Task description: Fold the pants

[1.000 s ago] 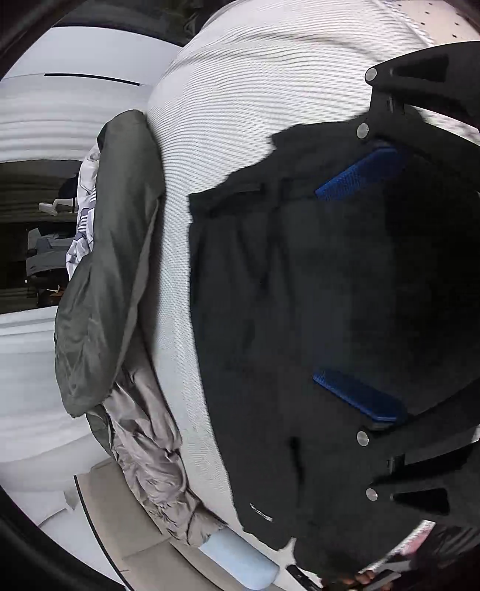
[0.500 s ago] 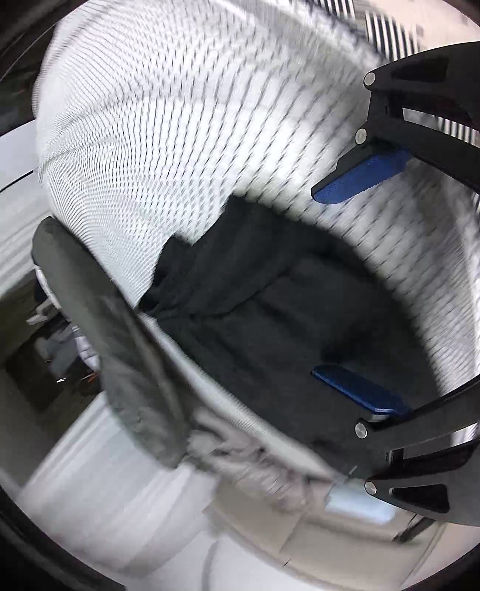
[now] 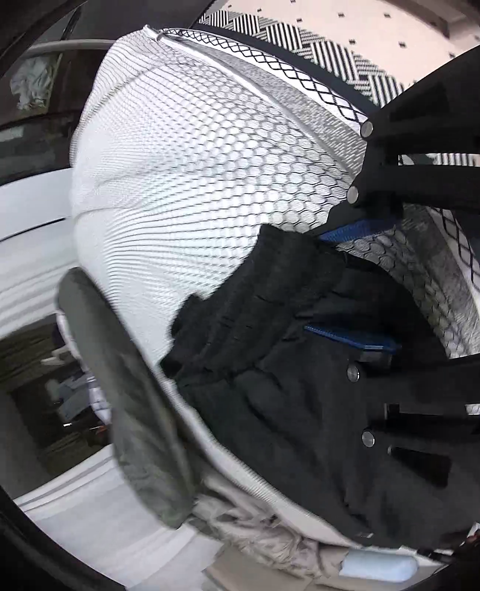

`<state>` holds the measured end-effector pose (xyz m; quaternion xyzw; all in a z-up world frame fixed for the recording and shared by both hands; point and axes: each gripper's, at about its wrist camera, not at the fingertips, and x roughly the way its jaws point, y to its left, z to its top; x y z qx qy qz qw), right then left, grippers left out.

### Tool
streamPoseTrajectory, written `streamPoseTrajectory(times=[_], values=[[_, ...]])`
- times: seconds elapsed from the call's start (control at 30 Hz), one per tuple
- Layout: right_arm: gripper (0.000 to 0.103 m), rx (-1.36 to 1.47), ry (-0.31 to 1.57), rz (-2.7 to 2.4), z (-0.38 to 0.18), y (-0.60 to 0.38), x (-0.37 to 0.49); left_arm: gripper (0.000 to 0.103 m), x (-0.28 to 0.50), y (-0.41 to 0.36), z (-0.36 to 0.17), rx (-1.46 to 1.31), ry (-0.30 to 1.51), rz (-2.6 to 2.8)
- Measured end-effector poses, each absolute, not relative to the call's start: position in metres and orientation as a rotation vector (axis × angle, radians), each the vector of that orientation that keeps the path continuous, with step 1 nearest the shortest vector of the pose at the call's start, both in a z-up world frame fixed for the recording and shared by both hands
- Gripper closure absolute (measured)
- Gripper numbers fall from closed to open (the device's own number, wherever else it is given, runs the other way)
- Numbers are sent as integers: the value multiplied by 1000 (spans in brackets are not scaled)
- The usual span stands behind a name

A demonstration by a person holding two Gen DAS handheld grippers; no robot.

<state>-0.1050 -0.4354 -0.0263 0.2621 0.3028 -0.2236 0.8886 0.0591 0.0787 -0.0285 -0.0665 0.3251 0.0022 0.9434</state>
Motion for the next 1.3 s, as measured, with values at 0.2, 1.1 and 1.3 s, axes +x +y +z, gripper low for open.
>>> streamPoseTrajectory(times=[0.2,1.1,1.3], values=[[22,394,428,-371,27,-392,-128,1,59,44,-15,-83,644,-100],[2,39,788,-326,-58,-356,-12,0,78,27,-68,25,873,-251],[2,-47,671,-306,-30,-340,-21,1,77,32,-42,-11,815,-265]])
